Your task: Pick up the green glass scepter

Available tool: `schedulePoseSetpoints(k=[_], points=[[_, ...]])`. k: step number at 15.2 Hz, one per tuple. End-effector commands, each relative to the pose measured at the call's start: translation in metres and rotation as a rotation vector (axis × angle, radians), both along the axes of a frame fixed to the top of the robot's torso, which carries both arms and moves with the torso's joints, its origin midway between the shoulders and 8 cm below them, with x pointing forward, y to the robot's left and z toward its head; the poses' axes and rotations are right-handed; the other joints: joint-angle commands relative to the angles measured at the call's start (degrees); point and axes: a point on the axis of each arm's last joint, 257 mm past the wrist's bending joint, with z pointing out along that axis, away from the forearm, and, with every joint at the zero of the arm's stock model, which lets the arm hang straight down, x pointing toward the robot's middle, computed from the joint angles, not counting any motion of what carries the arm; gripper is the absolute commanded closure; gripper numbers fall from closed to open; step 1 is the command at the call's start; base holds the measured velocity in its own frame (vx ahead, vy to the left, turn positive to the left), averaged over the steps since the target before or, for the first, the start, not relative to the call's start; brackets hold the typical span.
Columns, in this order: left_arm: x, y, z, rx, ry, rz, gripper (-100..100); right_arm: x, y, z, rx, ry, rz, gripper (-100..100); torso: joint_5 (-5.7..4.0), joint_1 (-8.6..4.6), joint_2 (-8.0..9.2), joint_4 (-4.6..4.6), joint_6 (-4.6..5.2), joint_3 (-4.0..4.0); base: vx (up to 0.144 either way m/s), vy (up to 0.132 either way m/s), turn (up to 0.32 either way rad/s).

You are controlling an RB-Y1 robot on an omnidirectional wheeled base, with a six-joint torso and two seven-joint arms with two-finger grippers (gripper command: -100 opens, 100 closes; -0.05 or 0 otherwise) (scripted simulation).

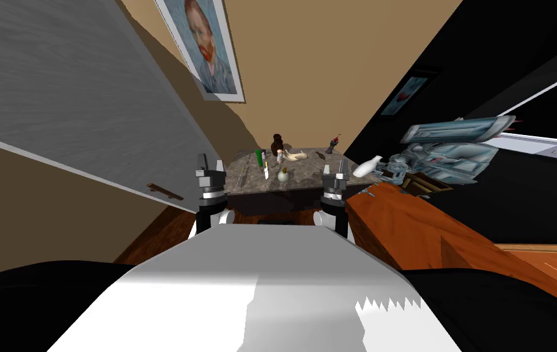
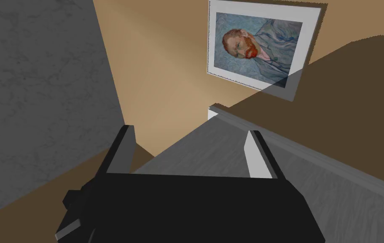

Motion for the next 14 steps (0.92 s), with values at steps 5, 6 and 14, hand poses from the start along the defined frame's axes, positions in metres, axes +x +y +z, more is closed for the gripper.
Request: schedulePoseSetpoints(k=[5,6,14], points=[[0.016,-0.007,-0.019,0.129,0.066,-0.012,-100,0.000,0.000,0.000,0.000,0.000,0.000,0,-0.01,-0.07,-0.04,-0.01,0.01,-0.02,0.007,-0.019,-0.037],[0.020,-0.007,-0.025,0.157,0.084,-0.007,-100,0.000,0.000,0.000,0.000,0.000,0.000,0,-0.02,-0.09,-0.05,-0.01,0.01,-0.03,0.016,-0.039,-0.057],[0.065,0.015,-0.086,0.395,0.258,0.091,-100,0.000,0.000,0.000,0.000,0.000,0.000,0,-0.05,-0.29,-0.17,-0.04,0.03,-0.10,0.026,-0.063,-0.090]])
